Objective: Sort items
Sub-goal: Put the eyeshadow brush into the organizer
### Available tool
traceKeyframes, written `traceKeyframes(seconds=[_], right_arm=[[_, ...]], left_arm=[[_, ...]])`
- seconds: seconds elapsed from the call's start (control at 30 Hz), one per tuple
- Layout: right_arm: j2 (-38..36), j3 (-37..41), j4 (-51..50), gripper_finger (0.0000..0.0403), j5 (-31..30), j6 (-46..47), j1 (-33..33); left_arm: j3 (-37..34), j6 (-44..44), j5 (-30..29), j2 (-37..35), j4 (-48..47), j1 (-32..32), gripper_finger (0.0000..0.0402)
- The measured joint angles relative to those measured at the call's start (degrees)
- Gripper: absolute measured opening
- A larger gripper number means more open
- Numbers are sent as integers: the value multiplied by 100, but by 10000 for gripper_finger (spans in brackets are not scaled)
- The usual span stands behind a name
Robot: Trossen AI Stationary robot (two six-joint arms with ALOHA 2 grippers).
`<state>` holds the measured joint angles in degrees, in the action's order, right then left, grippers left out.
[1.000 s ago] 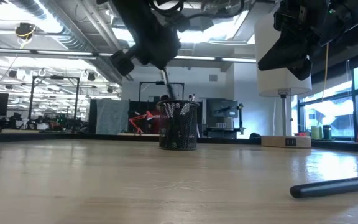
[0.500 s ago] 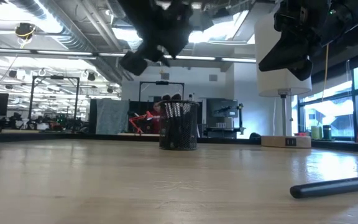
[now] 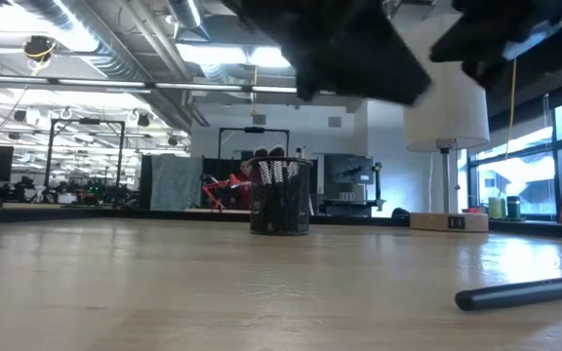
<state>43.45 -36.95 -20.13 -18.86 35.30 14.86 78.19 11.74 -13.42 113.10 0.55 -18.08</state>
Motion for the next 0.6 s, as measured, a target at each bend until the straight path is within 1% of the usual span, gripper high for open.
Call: traceKeyframes(seconds=[0.1,0.2,0.27,0.37,0.43,0.5,0.57,0.6], right_arm=[[-259,-77,-872,37,-403,596,171],[-443,-77,-1666,37,-700,1182,239],[-521,-77,-2156,37,-760,1472,235],[-565,-77,-2683,37,-755,1716,226],[-563,-75,-2899,37,-757,1835,226],[-562,-70,-2944,37,-758,1851,226],[-561,-61,-2952,37,-756,1849,226],[-561,-61,-2947,37,-756,1837,226]], left_arm=[[605,386,6,632,-174,-26,93],[1376,429,-4,1263,-691,1,99],[1945,257,-2,1624,-937,32,104],[2656,-354,-1,2034,-1195,40,110],[2953,-869,13,2259,-1227,42,113],[3111,-1162,170,2414,-1283,46,113],[3169,-1093,241,2517,-1145,46,113],[3169,-923,133,2566,-939,56,113]])
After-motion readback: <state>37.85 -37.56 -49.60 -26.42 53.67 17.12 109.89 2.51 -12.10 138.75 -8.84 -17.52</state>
